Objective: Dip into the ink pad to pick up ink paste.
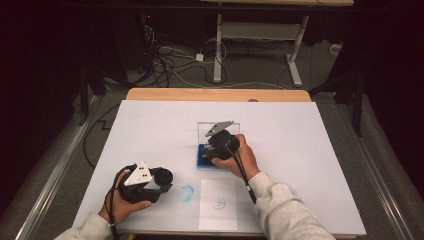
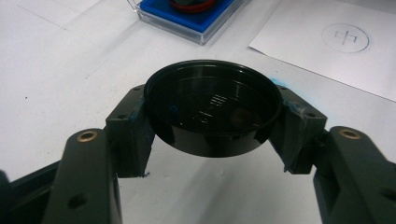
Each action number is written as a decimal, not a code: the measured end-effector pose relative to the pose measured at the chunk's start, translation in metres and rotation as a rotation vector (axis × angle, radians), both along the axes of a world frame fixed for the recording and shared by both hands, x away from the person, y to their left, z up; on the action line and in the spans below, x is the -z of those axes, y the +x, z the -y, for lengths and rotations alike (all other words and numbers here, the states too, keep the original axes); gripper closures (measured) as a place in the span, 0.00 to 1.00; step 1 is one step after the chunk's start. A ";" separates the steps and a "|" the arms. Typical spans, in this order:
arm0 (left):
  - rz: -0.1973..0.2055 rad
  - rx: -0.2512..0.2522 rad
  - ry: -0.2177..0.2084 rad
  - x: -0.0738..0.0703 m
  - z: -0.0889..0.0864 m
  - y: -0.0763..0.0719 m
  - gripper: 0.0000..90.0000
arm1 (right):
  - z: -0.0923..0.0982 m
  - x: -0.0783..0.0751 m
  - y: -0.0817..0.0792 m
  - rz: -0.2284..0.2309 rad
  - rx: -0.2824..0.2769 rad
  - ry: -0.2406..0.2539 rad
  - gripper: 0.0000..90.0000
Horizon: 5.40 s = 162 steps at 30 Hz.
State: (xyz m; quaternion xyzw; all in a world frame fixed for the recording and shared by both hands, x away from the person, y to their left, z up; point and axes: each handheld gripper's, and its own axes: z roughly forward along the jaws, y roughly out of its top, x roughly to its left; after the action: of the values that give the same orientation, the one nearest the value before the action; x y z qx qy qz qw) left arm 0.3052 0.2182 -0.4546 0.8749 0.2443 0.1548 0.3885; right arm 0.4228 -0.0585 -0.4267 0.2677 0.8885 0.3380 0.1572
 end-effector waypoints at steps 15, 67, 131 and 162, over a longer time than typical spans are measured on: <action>-0.008 -0.013 -0.030 -0.001 -0.002 0.000 0.41 | -0.001 0.000 -0.002 0.007 -0.002 -0.017 0.63; -0.003 -0.013 -0.039 -0.001 -0.001 -0.002 0.41 | 0.048 -0.024 -0.014 0.017 0.015 -0.021 0.63; -0.008 -0.006 -0.028 0.000 0.001 -0.002 0.41 | 0.051 -0.001 -0.008 0.008 0.081 -0.003 0.63; -0.004 -0.007 -0.021 -0.001 -0.001 -0.003 0.41 | 0.055 0.004 -0.012 0.043 0.090 0.021 0.63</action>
State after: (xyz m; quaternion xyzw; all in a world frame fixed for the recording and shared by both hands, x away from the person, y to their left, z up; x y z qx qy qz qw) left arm 0.3018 0.2188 -0.4535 0.8703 0.2496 0.1520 0.3964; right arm 0.4109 -0.1131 -0.4307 0.3019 0.8683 0.3454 0.1887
